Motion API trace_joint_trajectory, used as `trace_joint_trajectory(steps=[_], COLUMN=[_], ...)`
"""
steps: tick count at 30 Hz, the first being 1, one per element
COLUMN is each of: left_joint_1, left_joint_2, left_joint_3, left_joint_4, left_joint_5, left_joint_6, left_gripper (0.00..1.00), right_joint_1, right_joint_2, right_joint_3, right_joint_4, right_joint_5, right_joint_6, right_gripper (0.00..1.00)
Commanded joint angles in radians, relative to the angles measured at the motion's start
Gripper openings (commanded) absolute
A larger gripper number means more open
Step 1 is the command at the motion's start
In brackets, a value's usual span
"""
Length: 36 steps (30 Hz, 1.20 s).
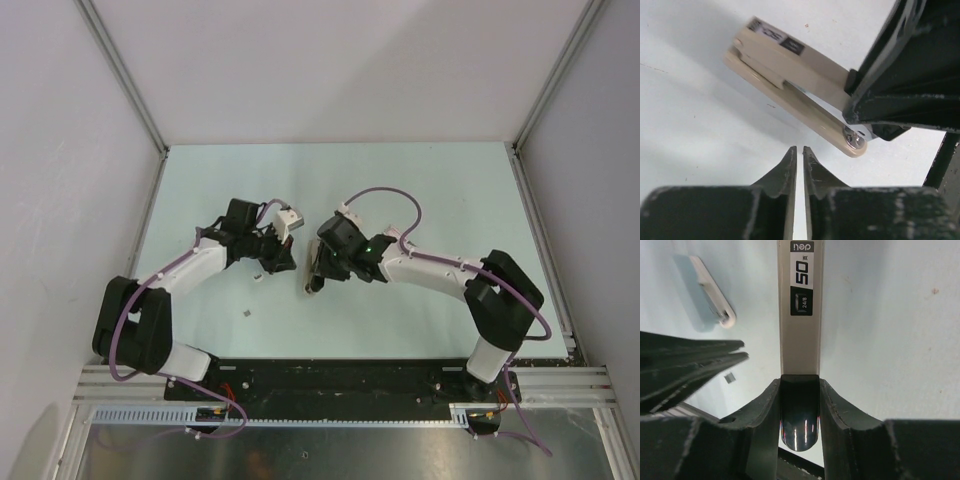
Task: Unload the staples from the stapler
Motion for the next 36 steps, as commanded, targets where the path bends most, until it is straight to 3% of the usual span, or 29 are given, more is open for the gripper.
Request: trace_joint_trajectory(steps=[1,8,10,12,17,25,31,36], left_joint_1=[-0.004,0.009,0.019,0.024,0.024,0.024,0.021,0.021], left_joint_2=[0.006,-0.029,-0.038,-0.041,-0.032,0.014,0.035,0.046], left_joint_3=[0.022,-0.002,0.003,0.015,0.020,0.052,0.069,0.080], left_joint_4=[0.032,-0.013,-0.034,-0.057,-0.085,-0.085,-0.085,-0.078], left_joint_5=[0.048,0.106,0.146,0.197,0.288,0.274,0.265,0.259], left_joint_6=[0.004,0.033,0.028,0.021,0.016,0.008,0.011,0.015], left_gripper=[0.21,0.59,0.75,0.82,0.89,0.93,0.91,0.83], right_joint_1=[0.011,-0.018,-0.027,-0.032,-0.049,-0.030,-0.019,-0.011], right_joint_2=[-0.055,-0.097,-0.108,-0.114,-0.118,-0.134,-0.155,-0.170], right_joint_3=[-0.005,-0.007,-0.007,-0.007,-0.006,-0.006,-0.006,-0.005], right_joint_4=[0.133,0.125,0.128,0.137,0.159,0.196,0.219,0.216], right_joint_5=[-0.022,0.032,0.045,0.054,0.054,0.044,0.038,0.023], right_joint_6=[0.013,0.008,0.007,0.007,0.025,0.063,0.082,0.097], right_gripper=[0.00,0.00,0.00,0.00,0.00,0.00,0.00,0.00])
